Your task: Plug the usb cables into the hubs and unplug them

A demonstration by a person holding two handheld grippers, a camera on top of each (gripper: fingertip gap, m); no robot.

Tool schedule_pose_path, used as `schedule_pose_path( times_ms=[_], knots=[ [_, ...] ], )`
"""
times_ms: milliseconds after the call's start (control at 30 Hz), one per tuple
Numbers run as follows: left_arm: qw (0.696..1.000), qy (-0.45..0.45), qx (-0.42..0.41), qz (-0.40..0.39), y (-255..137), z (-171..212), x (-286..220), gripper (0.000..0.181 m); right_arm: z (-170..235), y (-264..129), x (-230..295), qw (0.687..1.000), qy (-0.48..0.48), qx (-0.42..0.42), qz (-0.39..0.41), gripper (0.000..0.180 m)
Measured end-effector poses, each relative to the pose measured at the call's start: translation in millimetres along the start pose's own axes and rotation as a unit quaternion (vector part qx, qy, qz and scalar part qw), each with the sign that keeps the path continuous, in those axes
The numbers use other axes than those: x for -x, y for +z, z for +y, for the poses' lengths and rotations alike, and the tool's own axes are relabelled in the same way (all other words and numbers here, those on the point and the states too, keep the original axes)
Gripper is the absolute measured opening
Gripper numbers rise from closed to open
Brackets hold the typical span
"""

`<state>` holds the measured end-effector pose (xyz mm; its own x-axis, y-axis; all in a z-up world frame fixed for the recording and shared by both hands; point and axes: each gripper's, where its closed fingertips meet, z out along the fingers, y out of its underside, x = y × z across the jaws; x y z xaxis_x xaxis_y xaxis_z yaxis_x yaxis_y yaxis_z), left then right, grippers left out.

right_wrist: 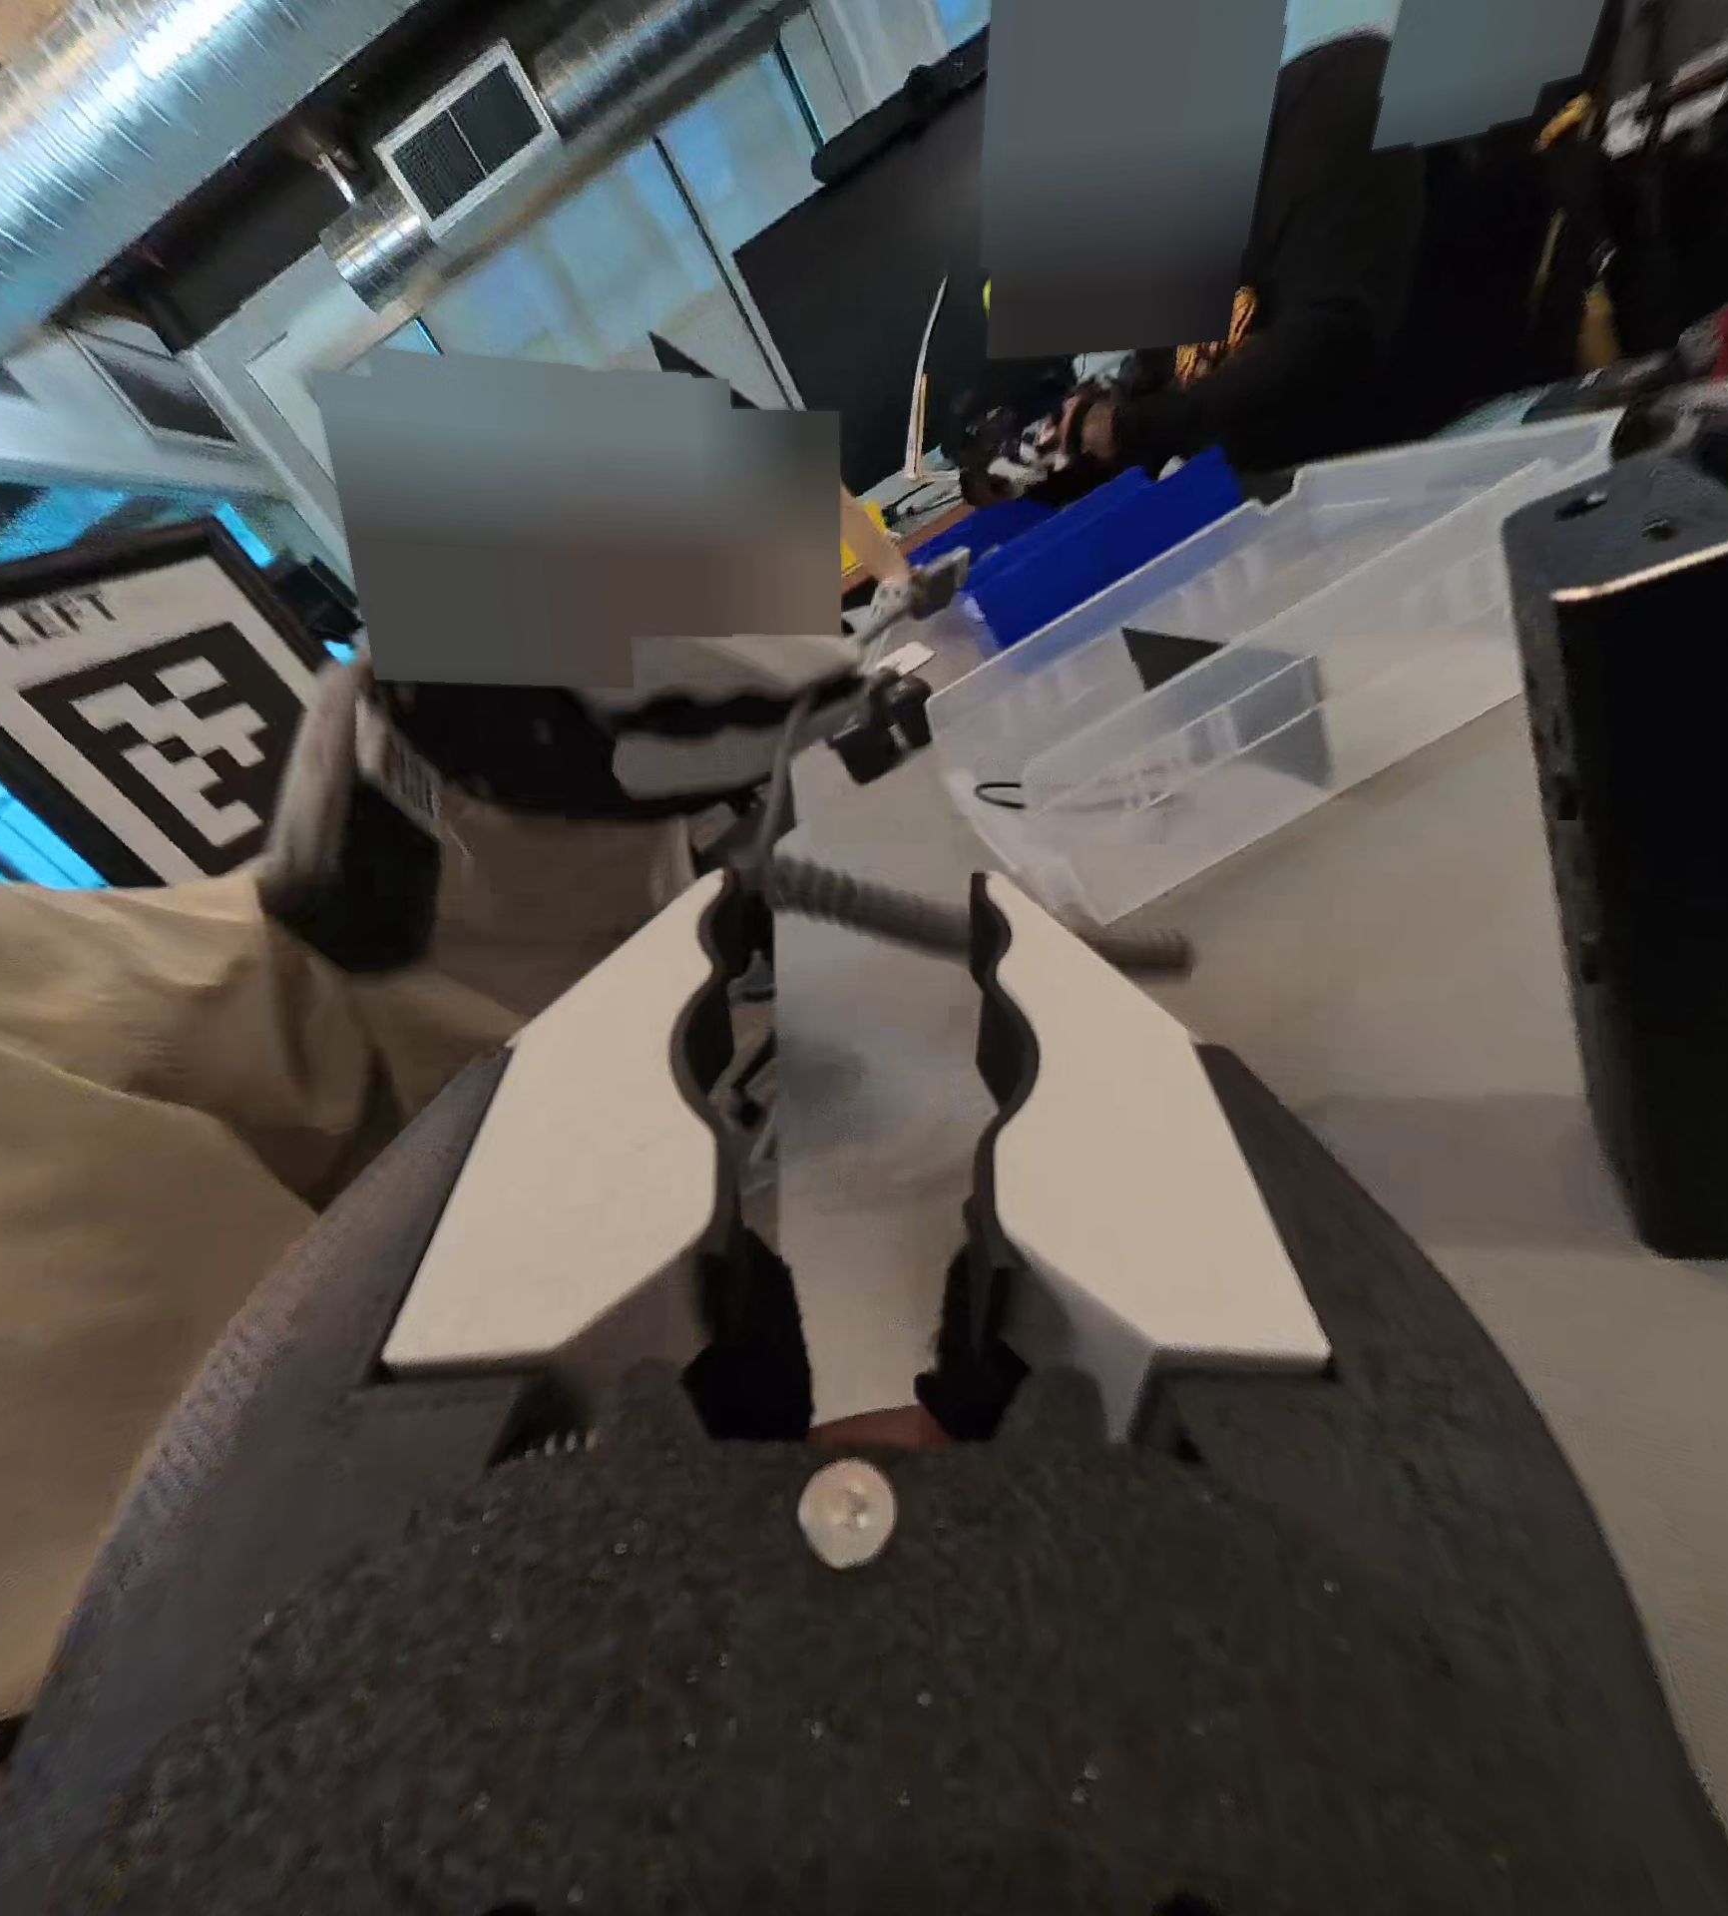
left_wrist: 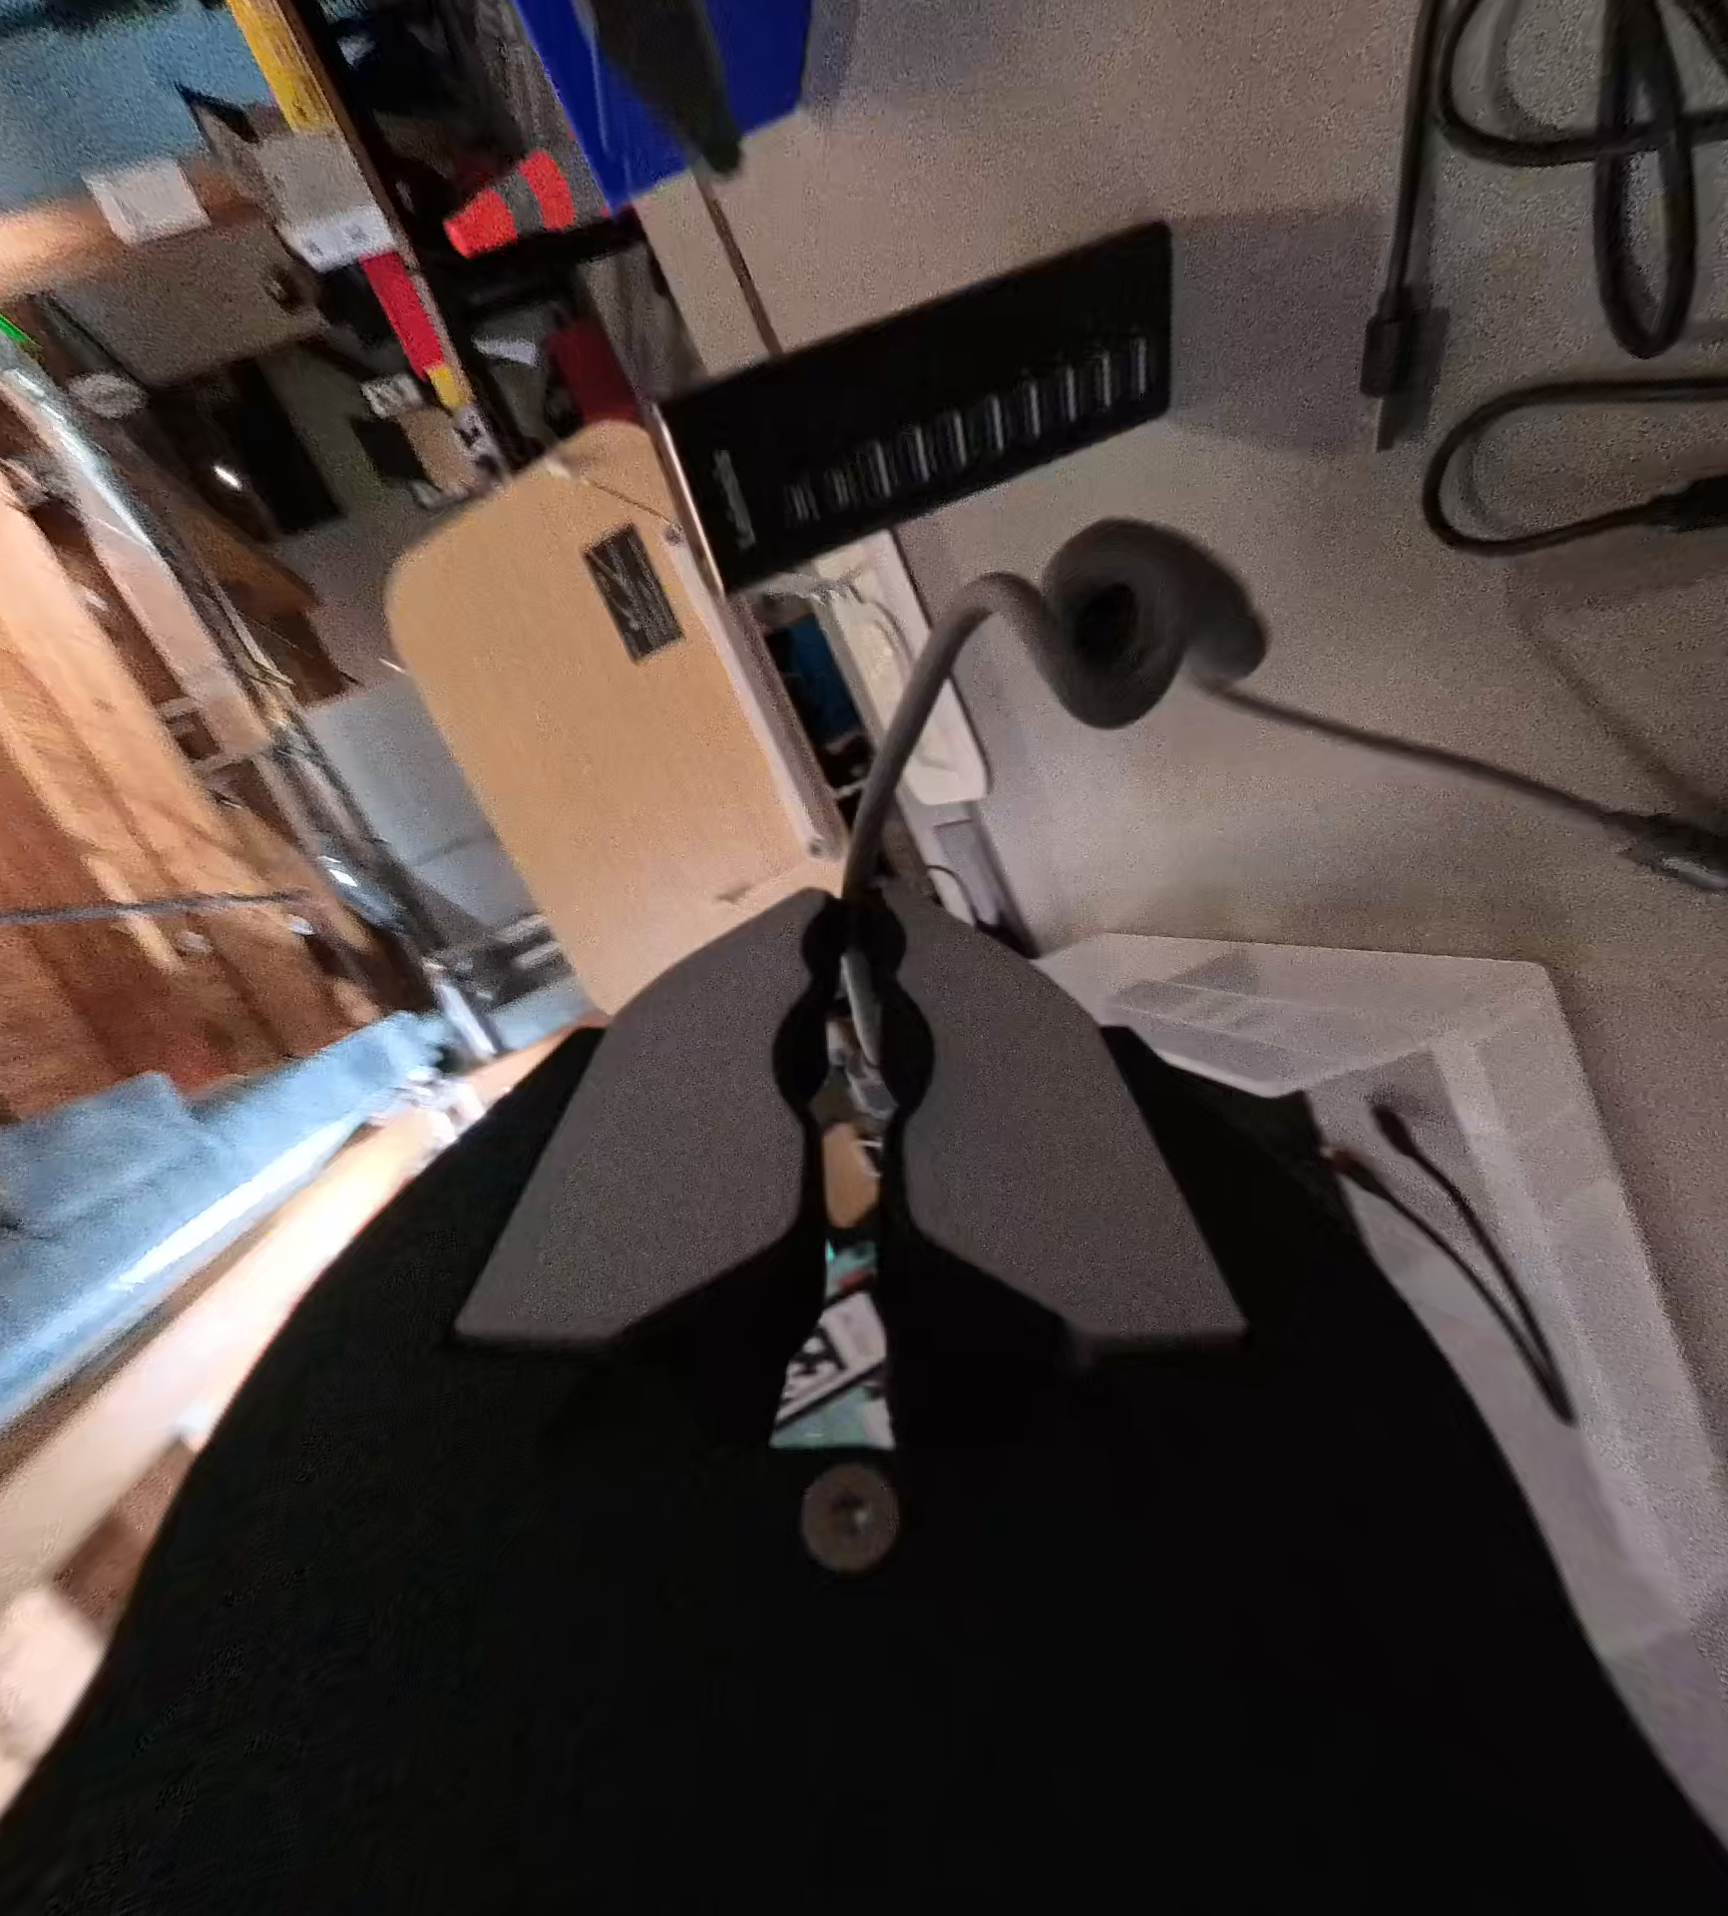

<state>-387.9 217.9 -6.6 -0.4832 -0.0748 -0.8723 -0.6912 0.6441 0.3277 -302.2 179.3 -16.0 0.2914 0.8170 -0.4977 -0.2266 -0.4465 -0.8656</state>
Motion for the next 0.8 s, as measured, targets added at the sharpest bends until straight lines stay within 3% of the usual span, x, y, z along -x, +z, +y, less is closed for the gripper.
schedule_pose_path(
  times_ms=[133,233,467,533,600,700,800],
  knots=[
    [0.987,0.144,-0.040,-0.057,-3,-54,-12,0.004,14,13,-8,0.991,0.109,0.071,0.013,0.042],
    [0.976,0.197,-0.063,-0.065,-1,-81,-22,0.004,20,24,-9,0.980,0.189,0.055,-0.010,0.038],
    [0.956,0.264,-0.108,-0.073,4,-126,-32,0.004,32,38,-18,0.977,0.209,0.049,0.003,0.039],
    [0.955,0.267,-0.108,-0.076,5,-131,-32,0.004,29,37,-19,0.979,0.202,0.041,0.005,0.028],
    [0.956,0.262,-0.107,-0.078,7,-133,-32,0.004,25,32,-21,0.982,0.186,0.031,0.010,0.013],
    [0.972,0.209,-0.081,-0.068,10,-122,-30,0.004,11,19,-23,0.991,0.131,-0.003,0.017,0.008],
    [0.997,0.006,-0.073,0.004,13,-108,-33,0.014,-1,6,-17,0.998,0.056,-0.028,0.008,0.007]
  ],
)
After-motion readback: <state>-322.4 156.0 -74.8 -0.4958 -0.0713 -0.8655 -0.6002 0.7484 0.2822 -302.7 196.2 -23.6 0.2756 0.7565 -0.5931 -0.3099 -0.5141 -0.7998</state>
